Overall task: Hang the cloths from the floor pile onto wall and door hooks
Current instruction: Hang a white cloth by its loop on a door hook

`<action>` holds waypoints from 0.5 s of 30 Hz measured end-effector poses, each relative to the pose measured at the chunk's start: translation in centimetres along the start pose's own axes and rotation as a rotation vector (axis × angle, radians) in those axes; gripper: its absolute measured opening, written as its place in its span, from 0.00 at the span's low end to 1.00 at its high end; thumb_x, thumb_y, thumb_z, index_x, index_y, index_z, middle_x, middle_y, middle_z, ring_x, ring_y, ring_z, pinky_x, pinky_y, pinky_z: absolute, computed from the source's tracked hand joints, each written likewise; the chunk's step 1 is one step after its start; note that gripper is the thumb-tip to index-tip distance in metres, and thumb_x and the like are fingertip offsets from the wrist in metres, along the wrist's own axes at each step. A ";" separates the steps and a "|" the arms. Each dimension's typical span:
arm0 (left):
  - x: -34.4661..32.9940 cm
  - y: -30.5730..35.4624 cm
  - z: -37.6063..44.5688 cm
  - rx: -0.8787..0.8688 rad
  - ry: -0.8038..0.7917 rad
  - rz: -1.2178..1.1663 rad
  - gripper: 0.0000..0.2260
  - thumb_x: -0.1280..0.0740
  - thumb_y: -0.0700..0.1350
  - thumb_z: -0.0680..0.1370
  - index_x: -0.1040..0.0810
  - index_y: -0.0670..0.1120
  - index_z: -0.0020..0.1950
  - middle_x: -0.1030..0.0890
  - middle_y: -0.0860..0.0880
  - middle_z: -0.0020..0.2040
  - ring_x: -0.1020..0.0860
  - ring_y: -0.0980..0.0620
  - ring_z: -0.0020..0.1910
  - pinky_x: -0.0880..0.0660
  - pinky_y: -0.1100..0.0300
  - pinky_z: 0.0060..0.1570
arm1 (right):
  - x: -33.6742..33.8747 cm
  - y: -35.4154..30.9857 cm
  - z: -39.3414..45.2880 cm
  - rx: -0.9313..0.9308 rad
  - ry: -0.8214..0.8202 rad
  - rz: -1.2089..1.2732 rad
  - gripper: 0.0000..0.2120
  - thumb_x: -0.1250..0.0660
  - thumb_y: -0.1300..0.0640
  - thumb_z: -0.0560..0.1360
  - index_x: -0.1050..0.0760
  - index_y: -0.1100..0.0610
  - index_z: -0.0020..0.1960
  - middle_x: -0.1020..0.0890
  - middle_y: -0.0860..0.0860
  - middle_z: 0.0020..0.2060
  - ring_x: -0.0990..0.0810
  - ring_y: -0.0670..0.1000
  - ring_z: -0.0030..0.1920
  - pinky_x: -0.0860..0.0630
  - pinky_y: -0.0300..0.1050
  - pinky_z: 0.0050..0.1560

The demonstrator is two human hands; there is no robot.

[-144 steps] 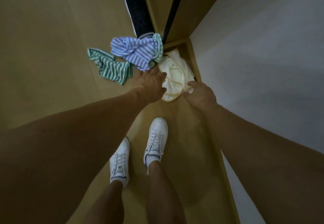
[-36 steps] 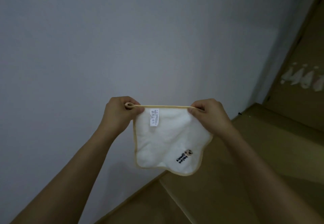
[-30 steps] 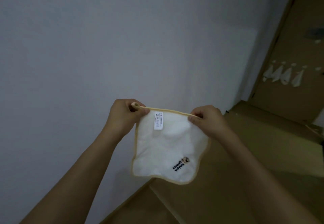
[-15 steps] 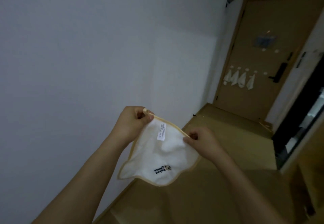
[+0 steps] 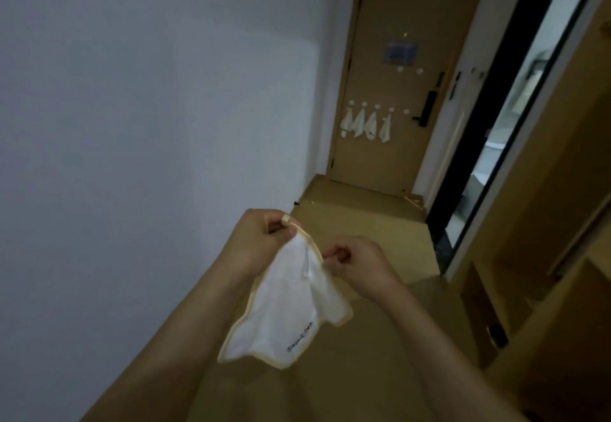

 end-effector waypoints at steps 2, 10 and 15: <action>-0.2 -0.7 3.2 -0.012 -0.046 -0.027 0.06 0.32 0.36 0.77 0.16 0.42 0.45 0.15 0.45 0.42 0.17 0.50 0.44 0.23 0.61 0.46 | 0.0 0.7 2.6 -0.037 0.029 0.000 0.16 0.33 0.63 0.71 0.23 0.41 0.34 0.20 0.37 0.30 0.21 0.39 0.34 0.27 0.29 0.33; -0.6 -2.8 17.1 -0.098 -0.149 0.028 0.08 0.25 0.43 0.72 0.19 0.52 0.35 0.20 0.56 0.28 0.23 0.65 0.30 0.32 0.75 0.33 | 0.8 0.9 13.3 -0.069 0.229 0.115 0.03 0.30 0.58 0.73 0.18 0.52 0.45 0.17 0.45 0.40 0.20 0.44 0.43 0.22 0.38 0.46; -2.1 -4.5 23.7 -0.134 -0.197 -0.042 0.07 0.23 0.43 0.69 0.17 0.53 0.34 0.17 0.53 0.33 0.20 0.57 0.36 0.26 0.65 0.40 | 1.1 1.5 18.7 -0.074 0.323 0.263 0.01 0.29 0.62 0.73 0.18 0.59 0.44 0.16 0.52 0.40 0.19 0.50 0.43 0.22 0.44 0.47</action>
Point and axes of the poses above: each hand's wrist, its own z-axis towards the middle knuckle, its own x-axis out of the back of the hand, y = z × x, the point moved 4 cm from there along z, towards the middle knuckle
